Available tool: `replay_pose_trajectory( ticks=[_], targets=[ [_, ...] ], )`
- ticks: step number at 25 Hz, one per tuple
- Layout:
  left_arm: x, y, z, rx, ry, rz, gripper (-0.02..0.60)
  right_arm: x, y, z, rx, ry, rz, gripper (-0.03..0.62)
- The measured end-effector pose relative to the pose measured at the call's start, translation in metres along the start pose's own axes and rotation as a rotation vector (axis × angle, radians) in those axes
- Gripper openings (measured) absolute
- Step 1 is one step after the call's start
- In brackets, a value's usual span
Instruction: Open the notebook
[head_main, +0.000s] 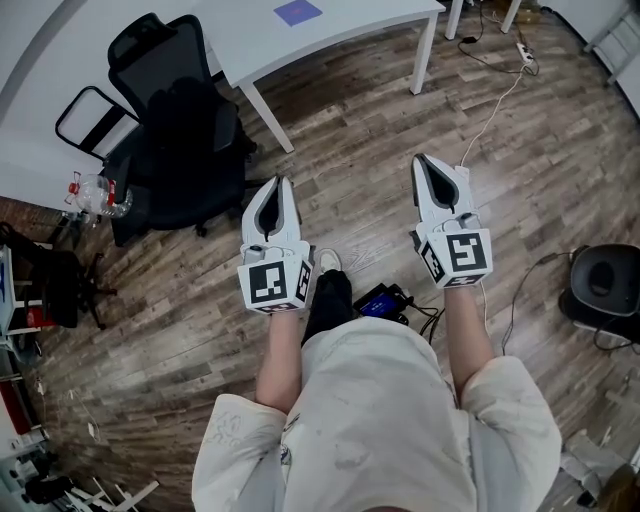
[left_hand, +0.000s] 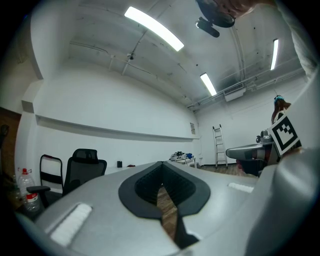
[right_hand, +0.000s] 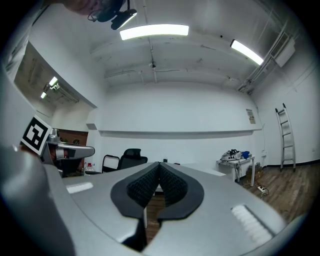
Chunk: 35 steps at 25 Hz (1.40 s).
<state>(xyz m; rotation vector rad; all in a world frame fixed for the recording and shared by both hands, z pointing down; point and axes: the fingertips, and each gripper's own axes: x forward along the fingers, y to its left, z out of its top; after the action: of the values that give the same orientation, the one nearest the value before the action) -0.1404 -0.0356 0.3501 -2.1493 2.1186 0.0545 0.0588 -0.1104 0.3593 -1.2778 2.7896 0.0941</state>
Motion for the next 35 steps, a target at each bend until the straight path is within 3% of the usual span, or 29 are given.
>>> replay_pose_trajectory(
  ticks=[11,35],
  targets=[
    [0.014,-0.010,0.001,0.006,-0.014,-0.030,0.018,0.002,-0.016,-0.001,-0.007,0.011,-0.033,0.005],
    [0.032,-0.009,-0.005,-0.014,-0.009,-0.037,0.018,0.024,-0.021,0.002,-0.025,0.030,-0.021,0.006]
  ],
)
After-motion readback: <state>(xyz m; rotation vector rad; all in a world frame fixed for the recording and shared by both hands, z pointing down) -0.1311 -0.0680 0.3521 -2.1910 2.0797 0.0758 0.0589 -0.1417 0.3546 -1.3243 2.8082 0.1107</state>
